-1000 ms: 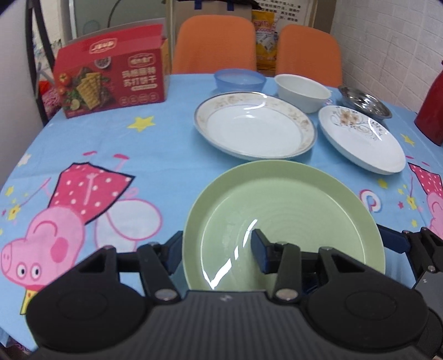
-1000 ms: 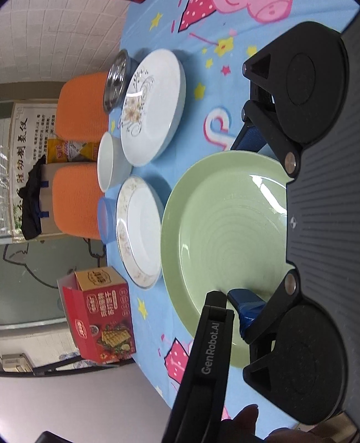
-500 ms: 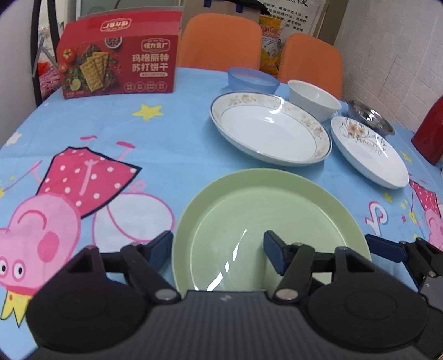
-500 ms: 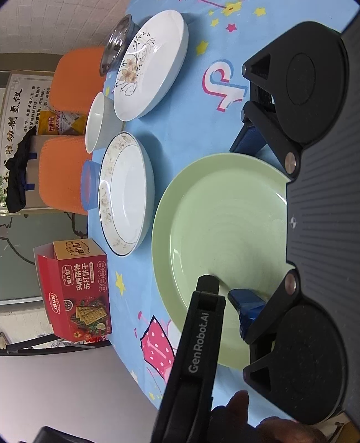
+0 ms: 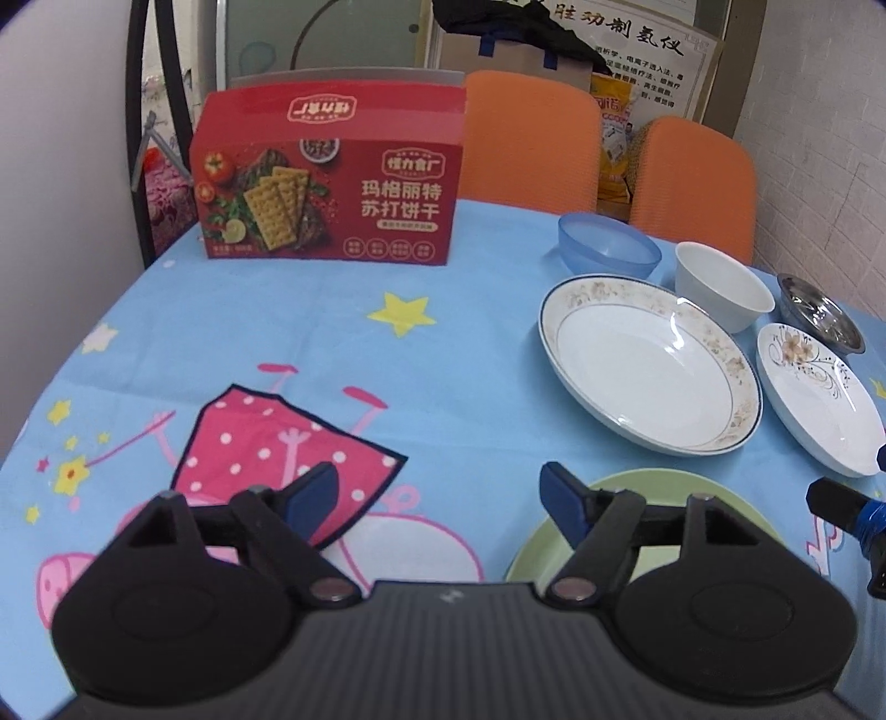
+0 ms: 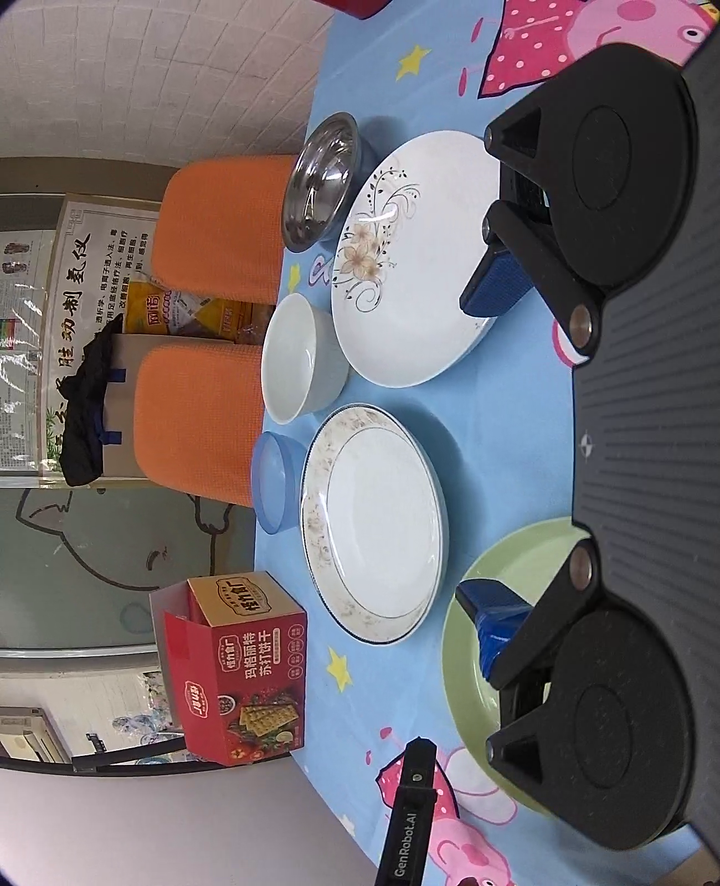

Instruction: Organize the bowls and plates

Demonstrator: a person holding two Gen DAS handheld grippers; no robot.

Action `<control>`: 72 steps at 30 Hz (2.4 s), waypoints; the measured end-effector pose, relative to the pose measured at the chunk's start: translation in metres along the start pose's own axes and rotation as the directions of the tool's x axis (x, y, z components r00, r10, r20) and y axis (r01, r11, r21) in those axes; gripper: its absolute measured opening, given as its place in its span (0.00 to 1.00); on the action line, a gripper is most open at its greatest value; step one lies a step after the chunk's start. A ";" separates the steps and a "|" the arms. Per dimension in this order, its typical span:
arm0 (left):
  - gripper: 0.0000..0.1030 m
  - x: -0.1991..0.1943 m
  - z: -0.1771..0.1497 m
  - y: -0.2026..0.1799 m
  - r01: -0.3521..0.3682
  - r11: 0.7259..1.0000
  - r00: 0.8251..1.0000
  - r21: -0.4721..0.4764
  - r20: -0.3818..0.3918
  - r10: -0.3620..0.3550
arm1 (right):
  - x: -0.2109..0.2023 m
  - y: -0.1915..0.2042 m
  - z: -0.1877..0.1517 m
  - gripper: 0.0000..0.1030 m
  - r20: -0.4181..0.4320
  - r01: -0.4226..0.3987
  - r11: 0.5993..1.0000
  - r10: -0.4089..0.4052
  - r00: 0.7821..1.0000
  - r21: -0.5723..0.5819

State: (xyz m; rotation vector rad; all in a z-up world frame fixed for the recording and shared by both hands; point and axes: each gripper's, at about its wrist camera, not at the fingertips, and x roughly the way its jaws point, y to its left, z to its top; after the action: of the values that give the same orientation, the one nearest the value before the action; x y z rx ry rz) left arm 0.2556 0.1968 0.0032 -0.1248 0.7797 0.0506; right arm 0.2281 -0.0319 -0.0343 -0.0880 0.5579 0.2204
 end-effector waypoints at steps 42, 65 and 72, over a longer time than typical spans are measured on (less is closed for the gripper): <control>0.71 0.087 0.080 -0.016 0.004 0.999 0.998 0.048 -0.070 -0.001 | 0.116 -0.008 0.063 0.86 -0.041 -0.119 0.984 0.115 0.993 -0.133; 0.71 0.090 0.076 -0.018 0.068 0.997 0.993 0.046 -0.098 -0.063 | 0.145 0.006 0.056 0.86 -0.152 -0.193 0.981 0.190 0.970 -0.009; 0.70 0.114 0.071 -0.040 0.104 0.993 0.985 0.064 -0.142 -0.094 | 0.136 0.014 0.042 0.87 -0.145 -0.162 0.981 0.146 0.979 -0.108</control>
State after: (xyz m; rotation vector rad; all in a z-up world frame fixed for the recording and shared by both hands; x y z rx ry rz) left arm 0.3892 0.1668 -0.0232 -0.1005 0.9121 -0.0810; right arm 0.3585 0.0125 -0.0714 -0.1775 0.6890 0.4018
